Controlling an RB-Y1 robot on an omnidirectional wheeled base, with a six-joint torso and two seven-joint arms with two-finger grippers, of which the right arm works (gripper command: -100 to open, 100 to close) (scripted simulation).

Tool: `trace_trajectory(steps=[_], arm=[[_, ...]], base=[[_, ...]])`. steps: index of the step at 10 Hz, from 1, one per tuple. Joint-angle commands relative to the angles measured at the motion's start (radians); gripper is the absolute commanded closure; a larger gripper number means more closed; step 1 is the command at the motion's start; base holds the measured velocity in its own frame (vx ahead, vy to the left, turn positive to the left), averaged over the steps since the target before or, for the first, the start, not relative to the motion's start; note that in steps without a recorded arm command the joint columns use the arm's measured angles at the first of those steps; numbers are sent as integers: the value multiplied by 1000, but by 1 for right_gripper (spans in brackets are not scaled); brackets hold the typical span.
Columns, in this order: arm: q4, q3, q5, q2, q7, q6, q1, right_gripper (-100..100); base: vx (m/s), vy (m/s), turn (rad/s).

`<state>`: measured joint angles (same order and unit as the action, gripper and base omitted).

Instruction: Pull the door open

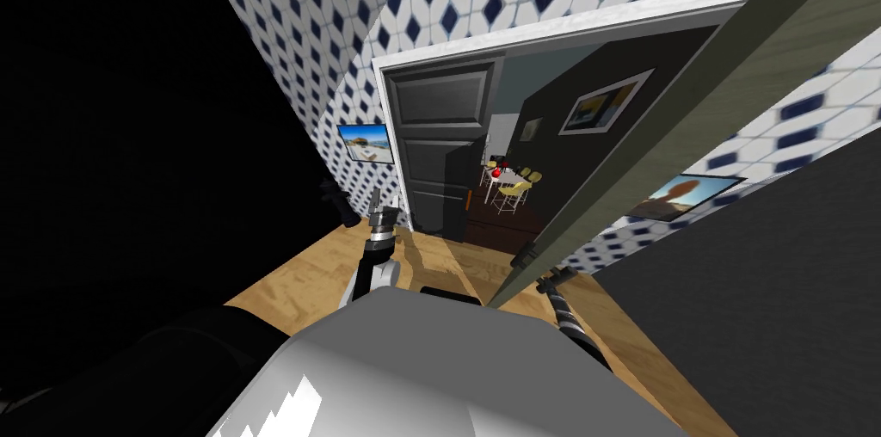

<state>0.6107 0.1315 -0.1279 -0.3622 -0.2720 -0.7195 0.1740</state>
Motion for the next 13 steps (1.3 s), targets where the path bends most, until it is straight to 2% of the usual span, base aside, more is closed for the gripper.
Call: trace_trajectory(steps=[1, 2, 3, 4, 5, 6, 7, 8, 11, 12, 13], arm=[[33, 34, -24, -16, -3, 50, -5, 100], [31, 48, -42, -12, -11, 84, -12, 100], [53, 48, -42, -12, -11, 84, -9, 100], [36, 48, -42, -12, -11, 84, -12, 100], [49, 48, -42, -12, -11, 84, -10, 100], [28, 64, -63, -8, -21, 116, -19, 100], [28, 64, -63, -8, -21, 116, -19, 100], [25, 81, -85, -3, -32, 145, -28, 100], [25, 81, -85, -3, -32, 150, -28, 100], [21, 98, -107, 2, -42, 184, -36, 100], [21, 98, -107, 2, -42, 184, -36, 100]], base=[[-50, -43, 0], [-39, -59, 17], [-34, -43, 17], [-16, -13, -17], [-3, -3, -38], [-17, -15, 41], [-25, -19, 34], [-38, -46, 59], [-32, -26, -4], [-34, -25, 37], [-45, -41, 0]])
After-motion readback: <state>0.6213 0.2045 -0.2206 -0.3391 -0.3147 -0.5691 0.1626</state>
